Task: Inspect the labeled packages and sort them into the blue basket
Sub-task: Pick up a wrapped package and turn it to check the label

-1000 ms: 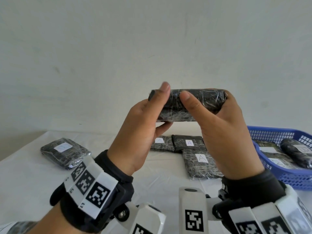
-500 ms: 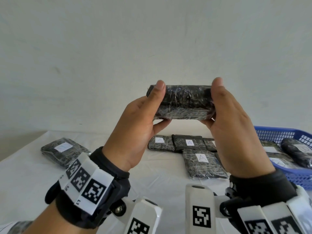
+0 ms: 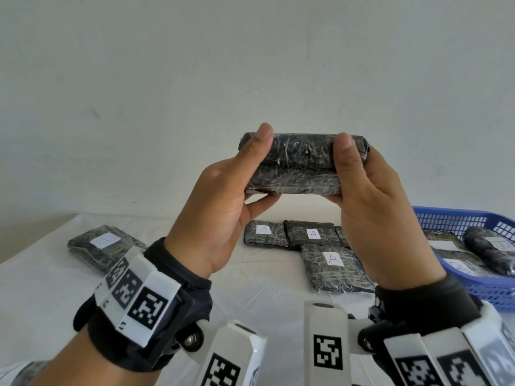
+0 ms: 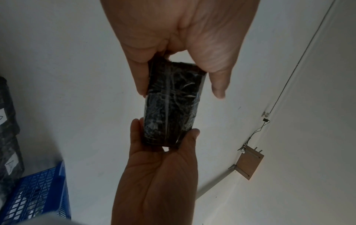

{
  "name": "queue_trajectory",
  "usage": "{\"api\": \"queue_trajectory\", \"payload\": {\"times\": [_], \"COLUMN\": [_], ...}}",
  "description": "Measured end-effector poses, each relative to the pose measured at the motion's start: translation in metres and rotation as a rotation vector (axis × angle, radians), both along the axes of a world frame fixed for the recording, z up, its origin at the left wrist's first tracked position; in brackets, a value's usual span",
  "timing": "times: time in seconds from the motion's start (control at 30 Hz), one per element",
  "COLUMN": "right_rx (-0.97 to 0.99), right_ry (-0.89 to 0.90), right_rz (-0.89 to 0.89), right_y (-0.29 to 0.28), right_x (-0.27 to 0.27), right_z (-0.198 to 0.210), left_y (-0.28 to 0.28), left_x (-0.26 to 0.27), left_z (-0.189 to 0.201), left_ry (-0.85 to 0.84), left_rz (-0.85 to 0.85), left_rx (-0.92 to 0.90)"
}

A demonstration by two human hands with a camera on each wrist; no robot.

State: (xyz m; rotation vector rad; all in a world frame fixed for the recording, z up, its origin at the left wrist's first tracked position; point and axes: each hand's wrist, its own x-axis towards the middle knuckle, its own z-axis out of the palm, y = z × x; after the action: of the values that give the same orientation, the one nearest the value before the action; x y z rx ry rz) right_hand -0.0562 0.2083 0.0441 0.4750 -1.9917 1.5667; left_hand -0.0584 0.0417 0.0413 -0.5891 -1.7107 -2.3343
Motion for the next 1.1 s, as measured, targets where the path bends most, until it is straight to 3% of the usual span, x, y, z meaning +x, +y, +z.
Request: {"api": "queue_trajectory", "payload": {"times": [0.13,0.37,0.7,0.87,1.1], "right_rx": [0.021,-0.004,-0.016,-0.017,-0.111], "right_ry": [-0.05,0.048,0.066,-0.049,-0.001], "right_rz": [-0.004,-0.05,-0.023,-0.011,0.126], "right_y": [-0.004,-0.01,-0.001,-0.004,-0.008], "right_x": [0.003,0.003,0.003,0.006,0.009], "right_z": [0.0,-0.004,-0.001,-0.001,0.0], "left_y": [0.0,0.007,-0.004,-0.003,0.0], "left_x": [-0.001,0.003,-0.003,-0.011,-0.005], "left_z": [-0.001,-0.003,-0.003,-0.009,-0.006], "left_ry": [-0.004,0.043,-0.106,0.066,0.068], "left_rz": [0.021,0.105,-0.015,0.216,0.187], "left_rx": [-0.003,-0.058,-0.216,-0.217,-0.205]}}
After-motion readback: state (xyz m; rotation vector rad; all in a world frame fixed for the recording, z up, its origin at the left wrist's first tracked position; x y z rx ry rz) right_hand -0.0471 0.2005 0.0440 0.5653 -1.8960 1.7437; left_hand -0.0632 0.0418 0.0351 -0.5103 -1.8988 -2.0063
